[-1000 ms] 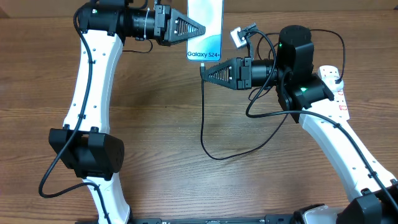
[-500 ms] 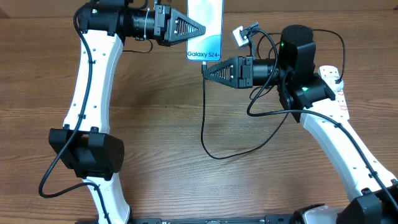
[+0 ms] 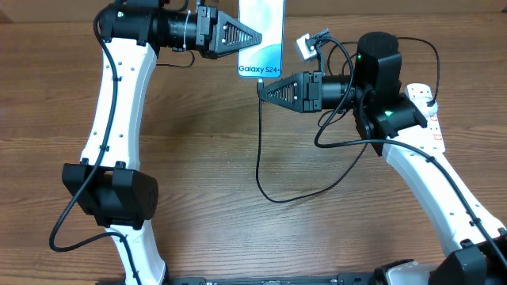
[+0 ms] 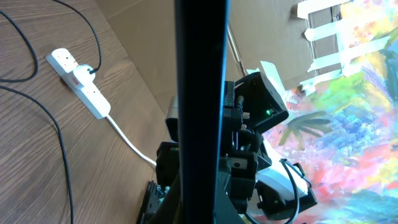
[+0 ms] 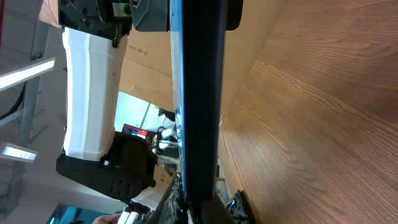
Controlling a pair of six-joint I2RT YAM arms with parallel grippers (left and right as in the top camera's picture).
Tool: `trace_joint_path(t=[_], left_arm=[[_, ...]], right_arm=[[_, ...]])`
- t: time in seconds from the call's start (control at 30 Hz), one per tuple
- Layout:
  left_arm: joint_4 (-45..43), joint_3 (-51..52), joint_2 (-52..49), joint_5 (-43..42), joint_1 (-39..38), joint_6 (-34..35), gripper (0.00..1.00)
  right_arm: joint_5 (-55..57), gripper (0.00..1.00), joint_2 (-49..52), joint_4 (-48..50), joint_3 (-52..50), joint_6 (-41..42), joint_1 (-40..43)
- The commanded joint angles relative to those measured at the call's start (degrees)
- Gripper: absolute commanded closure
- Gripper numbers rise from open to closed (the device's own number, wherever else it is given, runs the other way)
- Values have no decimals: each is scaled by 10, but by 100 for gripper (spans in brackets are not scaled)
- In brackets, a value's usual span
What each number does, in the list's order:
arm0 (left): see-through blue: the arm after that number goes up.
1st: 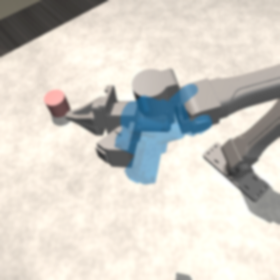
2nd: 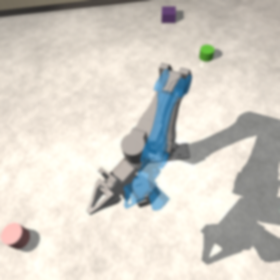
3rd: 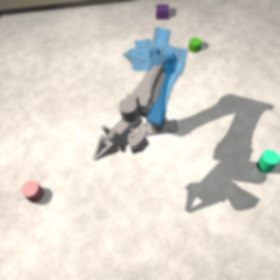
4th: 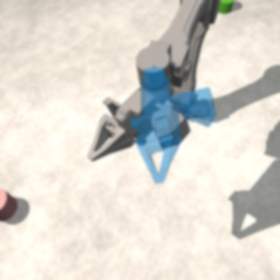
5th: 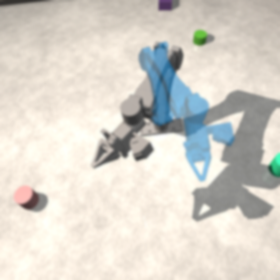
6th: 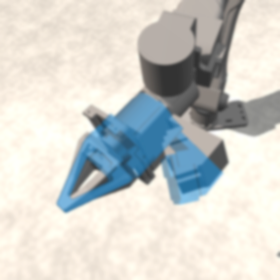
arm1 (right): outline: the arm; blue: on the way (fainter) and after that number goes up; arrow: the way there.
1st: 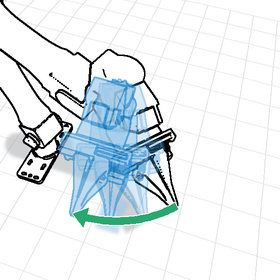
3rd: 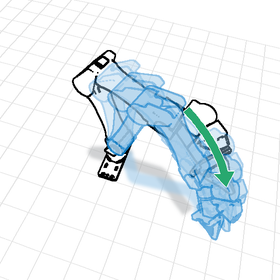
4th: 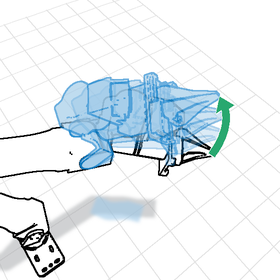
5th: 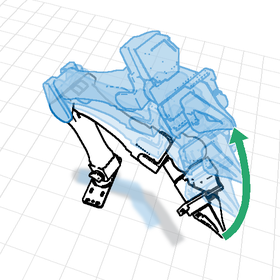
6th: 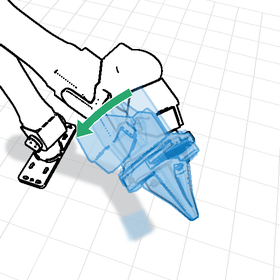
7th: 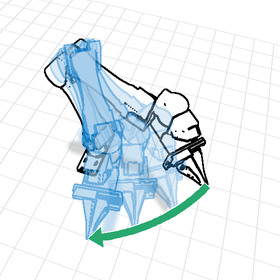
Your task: Plug charger to phone and switch on socket
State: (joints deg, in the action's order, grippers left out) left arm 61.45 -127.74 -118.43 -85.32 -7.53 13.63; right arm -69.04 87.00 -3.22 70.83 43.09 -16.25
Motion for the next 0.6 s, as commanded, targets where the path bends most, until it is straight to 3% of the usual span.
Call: trace_joint_path(t=[0.0,0.57], left_arm=[[-2,-5,5,-32,-4,8,96],[-2,-5,5,-33,-4,8,96]], right_arm=[[0,96,-14,6,13,0,2],[4,96,-14,15,13,0,2]])
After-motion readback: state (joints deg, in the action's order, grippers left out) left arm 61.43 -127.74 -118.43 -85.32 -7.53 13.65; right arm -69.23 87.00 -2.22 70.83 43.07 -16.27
